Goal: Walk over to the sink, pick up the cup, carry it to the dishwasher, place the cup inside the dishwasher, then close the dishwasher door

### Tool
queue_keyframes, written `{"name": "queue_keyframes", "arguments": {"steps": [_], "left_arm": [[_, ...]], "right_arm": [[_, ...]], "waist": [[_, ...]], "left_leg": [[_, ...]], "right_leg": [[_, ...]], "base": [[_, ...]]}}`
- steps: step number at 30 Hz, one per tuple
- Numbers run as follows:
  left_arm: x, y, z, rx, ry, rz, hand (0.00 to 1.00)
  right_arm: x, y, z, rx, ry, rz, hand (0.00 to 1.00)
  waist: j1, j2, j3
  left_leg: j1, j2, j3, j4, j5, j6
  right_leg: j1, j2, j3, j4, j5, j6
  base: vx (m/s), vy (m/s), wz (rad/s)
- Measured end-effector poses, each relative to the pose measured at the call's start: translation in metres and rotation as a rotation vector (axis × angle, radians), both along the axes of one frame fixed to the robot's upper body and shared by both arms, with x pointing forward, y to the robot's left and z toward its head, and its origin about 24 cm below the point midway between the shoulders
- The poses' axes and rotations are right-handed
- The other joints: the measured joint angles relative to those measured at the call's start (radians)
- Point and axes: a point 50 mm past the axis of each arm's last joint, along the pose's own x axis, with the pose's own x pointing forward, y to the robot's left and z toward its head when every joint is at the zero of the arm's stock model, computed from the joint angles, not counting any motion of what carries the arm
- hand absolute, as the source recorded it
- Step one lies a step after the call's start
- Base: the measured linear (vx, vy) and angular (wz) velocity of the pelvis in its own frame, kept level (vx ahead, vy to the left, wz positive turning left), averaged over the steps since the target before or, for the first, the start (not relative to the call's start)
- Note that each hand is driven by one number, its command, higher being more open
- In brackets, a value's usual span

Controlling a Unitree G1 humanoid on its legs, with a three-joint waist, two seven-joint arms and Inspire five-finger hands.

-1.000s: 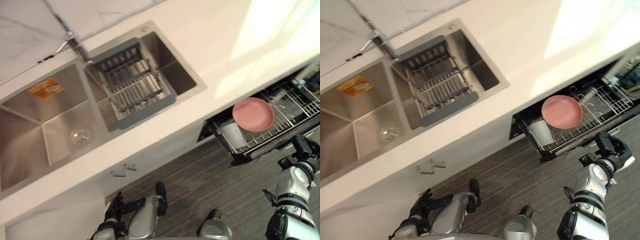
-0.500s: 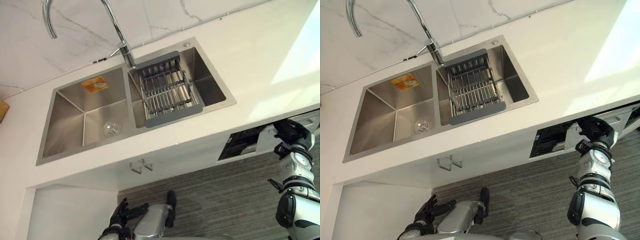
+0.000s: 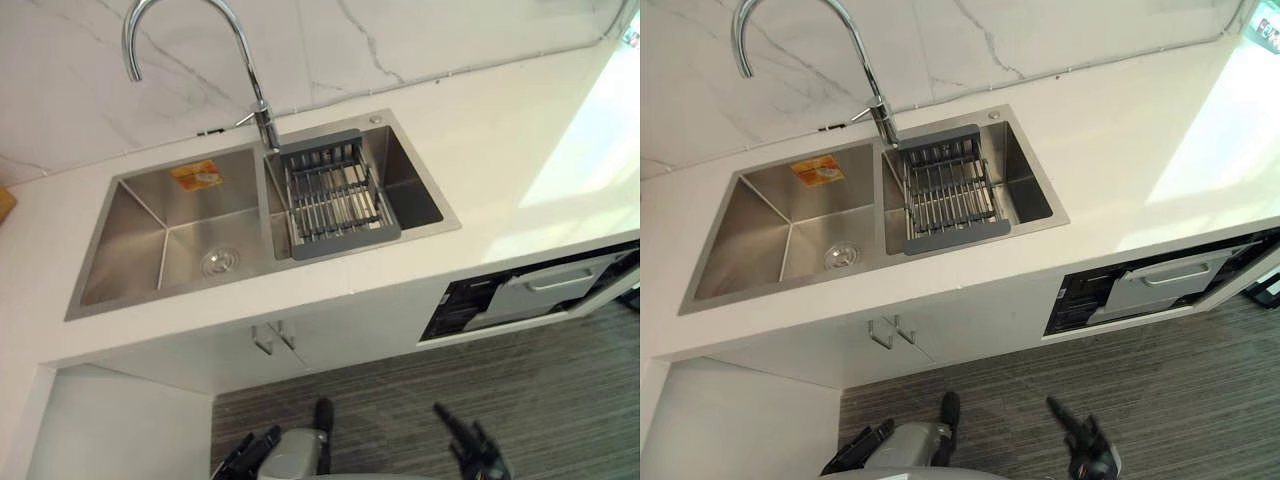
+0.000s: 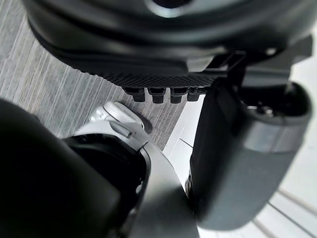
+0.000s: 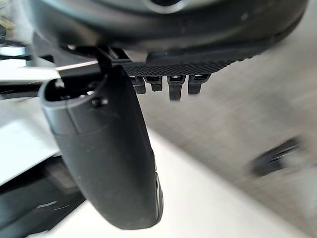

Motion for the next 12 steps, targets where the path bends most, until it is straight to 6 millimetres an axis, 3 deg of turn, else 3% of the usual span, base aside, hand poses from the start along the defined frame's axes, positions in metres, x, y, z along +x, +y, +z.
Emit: {"name": "queue_keyframes", "arguments": {"steps": [1, 2, 3, 4, 5, 6, 7, 8, 9, 12], "left_arm": [[0.001, 0.004, 0.001, 0.004, 0.003, -0.014, 1.00], [0.002, 0.004, 0.000, 0.010, 0.014, -0.026, 1.00], [0.001, 0.006, 0.000, 0.020, 0.026, -0.038, 1.00], [0.001, 0.007, 0.001, 0.027, 0.030, -0.054, 1.00], [0.002, 0.008, 0.001, 0.045, 0.040, -0.093, 1.00], [0.002, 0.015, 0.001, 0.087, 0.068, -0.130, 1.00], [0.003, 0.018, 0.002, 0.103, 0.078, -0.132, 1.00], [0.001, 0.023, 0.002, 0.128, 0.108, -0.132, 1.00], [0.001, 0.023, 0.001, 0.133, 0.132, -0.126, 1.00], [-0.001, 0.023, 0.000, 0.151, 0.169, -0.145, 1.00]], "right_arm": [[-0.005, 0.002, -0.001, 0.013, 0.016, -0.010, 1.00], [-0.010, -0.005, 0.000, 0.005, 0.035, -0.007, 1.00], [-0.013, -0.006, 0.000, 0.009, 0.044, -0.008, 1.00], [-0.013, -0.006, 0.000, 0.007, 0.040, -0.007, 1.00], [-0.008, -0.006, 0.001, -0.003, 0.021, 0.020, 1.00], [0.000, 0.003, 0.001, 0.005, 0.011, 0.083, 1.00], [0.005, 0.008, 0.000, 0.015, 0.002, 0.114, 1.00], [0.012, 0.019, -0.001, 0.028, -0.005, 0.181, 1.00], [0.017, 0.027, -0.001, 0.027, -0.010, 0.243, 1.00], [0.029, 0.029, 0.001, 0.000, -0.032, 0.299, 1.00]], "waist": [[-0.007, -0.017, -0.005], [-0.018, -0.020, -0.006], [-0.019, -0.034, -0.009], [-0.019, -0.038, -0.012], [-0.022, -0.036, -0.018], [-0.039, -0.053, -0.017], [-0.043, -0.065, -0.017], [-0.051, -0.082, -0.021], [-0.050, -0.083, -0.021], [-0.051, -0.079, -0.023]], "left_leg": [[-0.003, -0.010, 0.024, 0.025, -0.028, 0.012], [-0.010, -0.012, 0.037, 0.088, -0.039, 0.009], [0.015, -0.029, 0.024, 0.103, -0.063, 0.029], [0.035, -0.034, 0.013, 0.091, -0.070, 0.038], [0.075, -0.034, -0.018, 0.074, -0.074, 0.051], [0.094, -0.040, -0.053, 0.067, -0.078, 0.061], [0.110, -0.045, -0.070, 0.058, -0.077, 0.065], [0.141, -0.053, -0.102, 0.032, -0.074, 0.070], [0.171, -0.061, -0.131, 0.004, -0.072, 0.072], [0.239, -0.084, -0.188, -0.043, -0.072, 0.075]], "right_leg": [[0.002, -0.030, -0.007, 0.047, -0.002, -0.003], [-0.012, -0.087, 0.028, 0.198, -0.010, -0.053], [-0.052, -0.141, 0.120, 0.349, 0.021, -0.195], [-0.081, -0.158, 0.179, 0.421, 0.065, -0.269], [-0.149, -0.160, 0.325, 0.537, 0.115, -0.291], [-0.201, -0.108, 0.454, 0.591, 0.021, -0.212], [-0.218, -0.072, 0.501, 0.591, -0.020, -0.190], [-0.242, 0.000, 0.568, 0.555, -0.081, -0.164], [-0.255, 0.062, 0.596, 0.485, -0.118, -0.150], [-0.312, 0.138, 0.621, 0.332, -0.129, -0.151]], "base": [[0.10, 0.170, 0.62], [0.13, 0.221, 0.63], [0.14, 0.236, 0.57], [0.18, 0.258, 0.50], [0.23, 0.203, 0.63], [0.24, 0.185, 0.68], [0.27, 0.173, 0.80], [0.25, 0.144, 0.79], [0.25, 0.125, 0.78], [0.19, 0.029, 0.56]]}}
